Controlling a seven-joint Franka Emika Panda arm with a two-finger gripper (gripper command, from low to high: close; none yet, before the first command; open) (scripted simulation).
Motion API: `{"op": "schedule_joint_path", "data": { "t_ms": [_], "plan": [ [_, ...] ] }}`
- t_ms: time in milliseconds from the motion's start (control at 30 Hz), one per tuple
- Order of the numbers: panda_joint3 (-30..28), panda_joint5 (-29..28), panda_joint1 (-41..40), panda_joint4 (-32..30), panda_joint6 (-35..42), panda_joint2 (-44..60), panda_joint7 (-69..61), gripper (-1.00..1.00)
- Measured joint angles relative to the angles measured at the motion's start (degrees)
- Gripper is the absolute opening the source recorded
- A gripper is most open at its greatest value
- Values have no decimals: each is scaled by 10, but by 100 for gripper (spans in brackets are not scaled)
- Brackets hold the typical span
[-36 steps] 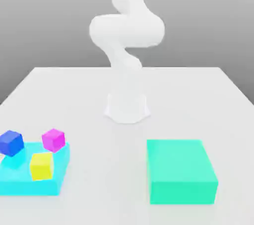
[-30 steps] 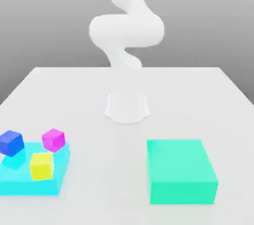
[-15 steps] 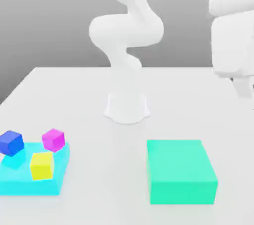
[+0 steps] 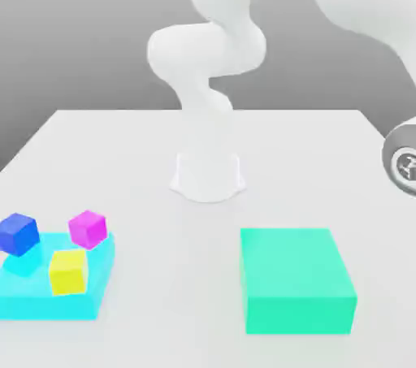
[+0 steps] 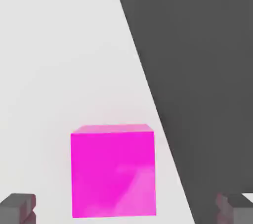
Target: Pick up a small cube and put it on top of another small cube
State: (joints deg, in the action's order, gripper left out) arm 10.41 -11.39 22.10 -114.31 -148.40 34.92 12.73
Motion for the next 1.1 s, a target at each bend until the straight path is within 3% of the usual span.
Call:
{"op": "schedule_joint_path", "data": {
  "t_ms": [33,267,400,800,1100],
  "plan": [
    [-3,-5,2,4,-12,17,3,-100],
    [-4,-5,3,5,-13,19,2,-100],
    [7,17,-10,-15,36,-50,-7,-100],
    [-162,60,-138,-219,52,-278,206,-100],
    [-245,25,-342,-400,69,-480,457,-100]
  ]
}}
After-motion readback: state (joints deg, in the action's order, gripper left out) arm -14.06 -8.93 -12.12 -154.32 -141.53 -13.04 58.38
